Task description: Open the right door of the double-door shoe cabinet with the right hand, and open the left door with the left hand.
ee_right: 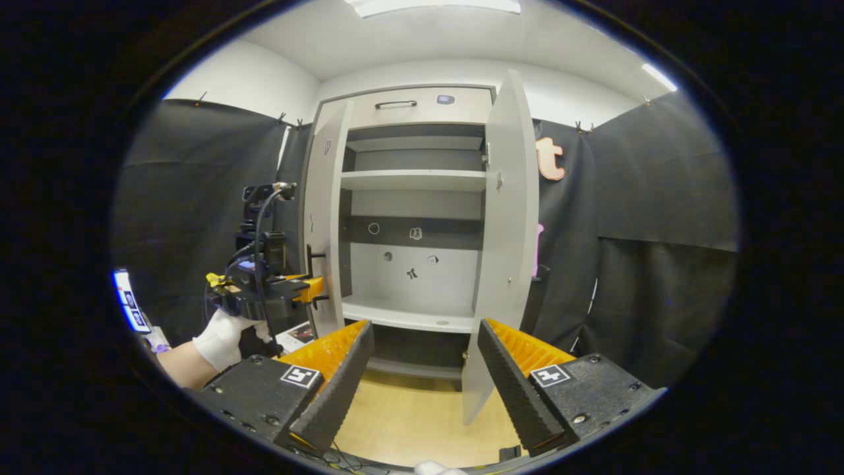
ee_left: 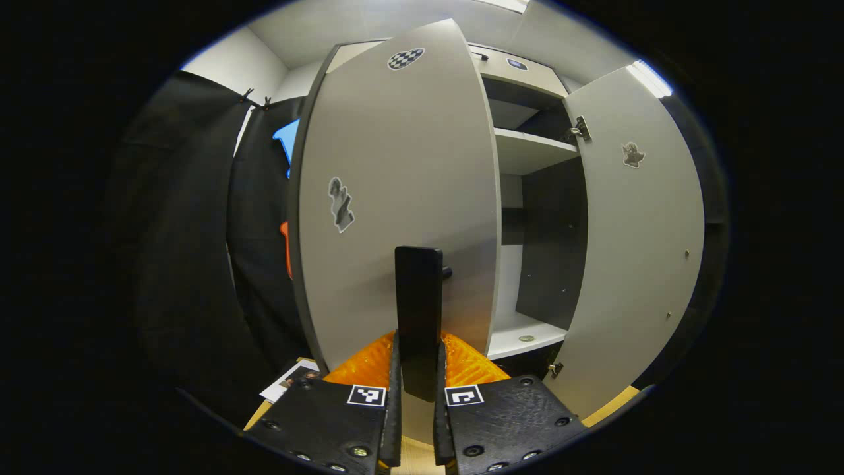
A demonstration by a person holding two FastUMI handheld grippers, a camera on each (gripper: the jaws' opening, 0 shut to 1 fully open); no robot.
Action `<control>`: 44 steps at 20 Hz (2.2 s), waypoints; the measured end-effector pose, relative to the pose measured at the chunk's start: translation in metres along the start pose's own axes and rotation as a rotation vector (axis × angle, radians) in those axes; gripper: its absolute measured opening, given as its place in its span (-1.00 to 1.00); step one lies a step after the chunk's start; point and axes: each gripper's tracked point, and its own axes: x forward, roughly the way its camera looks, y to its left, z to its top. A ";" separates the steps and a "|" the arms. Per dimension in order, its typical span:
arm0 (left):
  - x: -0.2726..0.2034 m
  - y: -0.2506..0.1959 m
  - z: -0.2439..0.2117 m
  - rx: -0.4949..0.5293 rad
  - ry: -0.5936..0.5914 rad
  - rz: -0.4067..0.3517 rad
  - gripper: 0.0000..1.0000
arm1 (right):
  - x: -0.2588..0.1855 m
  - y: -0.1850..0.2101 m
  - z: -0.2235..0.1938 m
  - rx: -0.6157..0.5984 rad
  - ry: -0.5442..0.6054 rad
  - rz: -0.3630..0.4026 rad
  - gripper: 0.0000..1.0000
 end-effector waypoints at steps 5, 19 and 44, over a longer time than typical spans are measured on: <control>-0.022 0.023 -0.003 -0.023 0.020 0.006 -0.77 | 0.003 0.016 0.000 -0.002 -0.006 0.042 1.00; -0.058 0.129 -0.009 0.022 0.013 0.166 -1.00 | 0.015 0.055 -0.003 0.018 0.003 0.116 1.00; -0.060 0.160 -0.009 0.034 -0.012 0.036 -0.99 | 0.012 0.063 -0.006 -0.002 0.016 0.105 1.00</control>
